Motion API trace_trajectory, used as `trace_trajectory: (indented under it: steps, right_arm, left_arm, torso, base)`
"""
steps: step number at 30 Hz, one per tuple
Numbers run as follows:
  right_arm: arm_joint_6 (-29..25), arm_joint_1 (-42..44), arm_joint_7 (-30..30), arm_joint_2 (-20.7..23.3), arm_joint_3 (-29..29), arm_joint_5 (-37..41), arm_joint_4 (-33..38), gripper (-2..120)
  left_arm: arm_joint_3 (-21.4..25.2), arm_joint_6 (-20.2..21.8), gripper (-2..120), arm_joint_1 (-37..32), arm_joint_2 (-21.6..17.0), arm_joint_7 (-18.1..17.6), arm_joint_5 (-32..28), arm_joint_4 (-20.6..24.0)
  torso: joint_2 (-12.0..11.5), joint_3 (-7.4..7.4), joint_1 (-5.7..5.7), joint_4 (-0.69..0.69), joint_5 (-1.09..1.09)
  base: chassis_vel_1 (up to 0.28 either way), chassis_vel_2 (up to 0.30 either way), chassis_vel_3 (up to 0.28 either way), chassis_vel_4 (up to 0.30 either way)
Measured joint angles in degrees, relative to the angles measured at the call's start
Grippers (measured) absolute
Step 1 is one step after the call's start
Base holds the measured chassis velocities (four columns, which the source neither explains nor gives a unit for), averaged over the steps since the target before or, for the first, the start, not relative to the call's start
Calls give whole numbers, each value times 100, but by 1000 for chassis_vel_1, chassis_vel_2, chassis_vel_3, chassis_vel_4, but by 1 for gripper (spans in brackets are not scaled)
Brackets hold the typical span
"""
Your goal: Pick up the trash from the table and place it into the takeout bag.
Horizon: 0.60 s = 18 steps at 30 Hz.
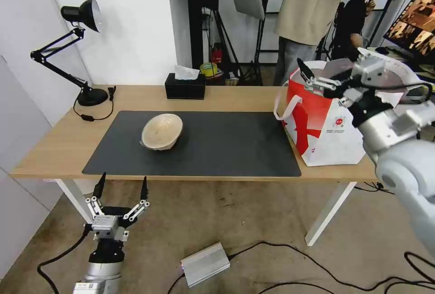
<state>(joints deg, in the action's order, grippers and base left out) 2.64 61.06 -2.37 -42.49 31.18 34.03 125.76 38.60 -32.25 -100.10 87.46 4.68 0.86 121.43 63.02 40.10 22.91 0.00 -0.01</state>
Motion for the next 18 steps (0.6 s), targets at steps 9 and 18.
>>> trace_trajectory:
  steps: [9,18]
  right_arm:
    - [-310,1180,243,-669,285,-668,273,100]
    - [-616,1890,362,-1210,263,-1165,429,100]
  left_arm:
    - [-33,3,100,-29,0,1,38,30]
    - [-85,4,100,-35,17,2,64,34]
  torso:
    - [0,0,0,0,1]
    - [0,0,0,-1,1]
  base:
    - [0,0,0,0]
    - [0,0,0,0]
